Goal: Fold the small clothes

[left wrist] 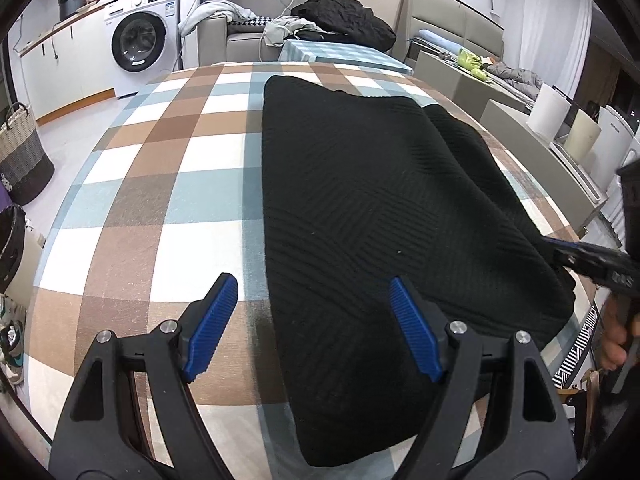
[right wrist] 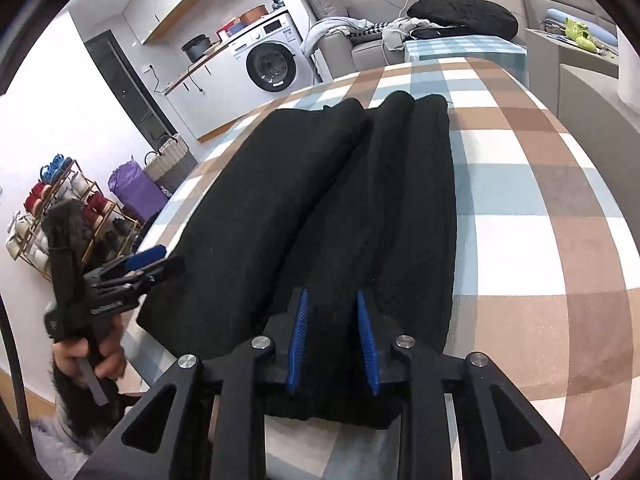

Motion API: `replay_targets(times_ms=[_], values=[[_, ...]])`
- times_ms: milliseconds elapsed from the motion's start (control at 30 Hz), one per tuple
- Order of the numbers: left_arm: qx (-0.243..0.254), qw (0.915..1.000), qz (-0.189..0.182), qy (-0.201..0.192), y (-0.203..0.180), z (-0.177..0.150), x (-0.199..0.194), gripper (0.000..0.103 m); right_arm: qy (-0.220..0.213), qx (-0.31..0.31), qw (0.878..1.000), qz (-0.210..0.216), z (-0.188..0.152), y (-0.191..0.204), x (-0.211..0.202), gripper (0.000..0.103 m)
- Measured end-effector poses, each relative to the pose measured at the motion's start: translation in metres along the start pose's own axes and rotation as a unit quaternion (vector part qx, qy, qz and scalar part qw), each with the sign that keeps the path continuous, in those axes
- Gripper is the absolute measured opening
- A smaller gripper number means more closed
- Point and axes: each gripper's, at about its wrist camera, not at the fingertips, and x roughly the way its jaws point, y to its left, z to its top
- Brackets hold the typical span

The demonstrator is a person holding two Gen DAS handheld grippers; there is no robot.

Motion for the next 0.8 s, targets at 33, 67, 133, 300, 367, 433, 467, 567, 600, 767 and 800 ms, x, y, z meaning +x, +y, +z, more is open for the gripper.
replay_targets(times_ms=[33,67,133,300,367,433,467,567,600,767,800], values=[[0.001,1.0,0.0,-0.001,-0.001,0.0,-0.001,0.077,-0.003,0.006,1.0,-0.002,0.006,-0.003,0.005,0.026],[0.002,1.0,-0.001,-0.001,-0.002,0.0,-0.002,0.077,-0.006,0.007,1.0,-0.001,0.01,-0.006,0.008,0.026],[0.003,1.0,-0.001,-0.002,-0.003,0.001,-0.002,0.077,-0.006,0.01,1.0,-0.019,0.021,-0.009,0.017,0.026],[0.003,1.0,0.0,-0.002,-0.001,0.001,0.0,0.077,-0.005,0.016,1.0,-0.023,0.051,-0.019,0.046,0.014],[0.0,1.0,-0.001,-0.002,0.0,0.001,0.0,0.077,-0.014,0.003,1.0,-0.027,0.06,-0.014,0.045,0.005],[-0.002,1.0,-0.002,-0.006,0.003,0.001,-0.001,0.077,-0.065,-0.02,0.998,-0.016,0.066,-0.002,0.021,0.004],[-0.004,1.0,-0.002,-0.008,0.005,0.001,-0.002,0.077,-0.097,-0.03,0.995,-0.016,0.068,0.004,0.005,0.004],[-0.01,0.9999,-0.004,-0.007,0.008,0.001,-0.001,0.077,-0.117,-0.012,0.991,-0.059,0.069,-0.007,-0.008,0.004],[-0.01,0.9999,-0.004,-0.006,0.008,0.001,0.0,0.077,-0.101,-0.004,0.992,-0.07,0.067,-0.014,-0.001,0.004],[-0.005,1.0,-0.004,-0.004,0.005,-0.001,-0.001,0.077,-0.011,0.047,0.996,-0.072,0.05,-0.046,0.025,0.012],[-0.005,1.0,-0.004,-0.006,0.004,0.0,-0.002,0.077,-0.012,0.043,0.997,-0.069,0.047,-0.044,0.019,0.017]])
